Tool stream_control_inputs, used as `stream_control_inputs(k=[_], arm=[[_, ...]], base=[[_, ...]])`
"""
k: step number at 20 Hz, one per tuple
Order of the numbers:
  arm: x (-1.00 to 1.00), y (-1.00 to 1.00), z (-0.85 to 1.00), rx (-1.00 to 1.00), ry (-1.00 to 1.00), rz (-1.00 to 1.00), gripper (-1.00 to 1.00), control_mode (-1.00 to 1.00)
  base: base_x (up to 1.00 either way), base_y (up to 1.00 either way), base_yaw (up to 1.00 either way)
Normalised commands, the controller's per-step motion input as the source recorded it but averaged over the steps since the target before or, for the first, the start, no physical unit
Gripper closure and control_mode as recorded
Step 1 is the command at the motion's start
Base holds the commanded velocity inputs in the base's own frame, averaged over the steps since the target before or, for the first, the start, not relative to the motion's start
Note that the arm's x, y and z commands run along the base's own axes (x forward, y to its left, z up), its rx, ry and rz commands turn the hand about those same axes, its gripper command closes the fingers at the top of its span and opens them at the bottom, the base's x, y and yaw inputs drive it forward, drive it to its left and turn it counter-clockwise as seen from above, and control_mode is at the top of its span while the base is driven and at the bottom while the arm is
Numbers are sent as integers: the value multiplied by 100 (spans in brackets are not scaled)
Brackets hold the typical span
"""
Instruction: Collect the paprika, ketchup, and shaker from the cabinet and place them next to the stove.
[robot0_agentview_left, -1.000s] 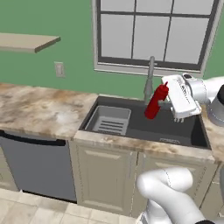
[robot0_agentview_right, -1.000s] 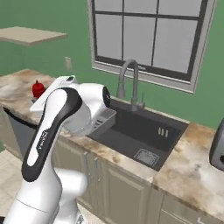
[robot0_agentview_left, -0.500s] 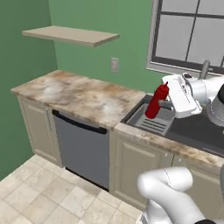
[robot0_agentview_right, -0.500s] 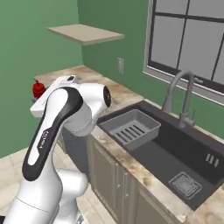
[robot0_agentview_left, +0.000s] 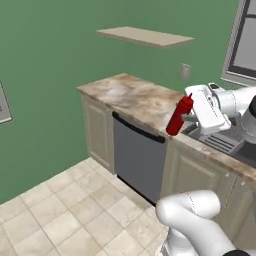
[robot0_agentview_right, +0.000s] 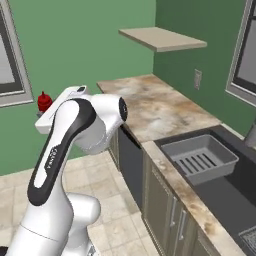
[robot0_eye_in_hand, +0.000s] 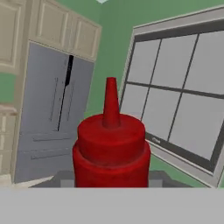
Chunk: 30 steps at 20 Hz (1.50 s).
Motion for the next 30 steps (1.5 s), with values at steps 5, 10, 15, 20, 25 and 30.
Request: stream_control_inputs(k=[5,10,15,20,25,30], arm=[[0,0,0,0,0,0,100,100],[0,0,0,0,0,0,100,100],[0,0,0,0,0,0,100,100],[0,0,0,0,0,0,100,100],[0,0,0,0,0,0,100,100],[0,0,0,0,0,0,100,100]], base=[[-47,56,39],[-44,53,40],[-38,49,42],[-35,55,43],[-37,55,41],[-48,50,37]])
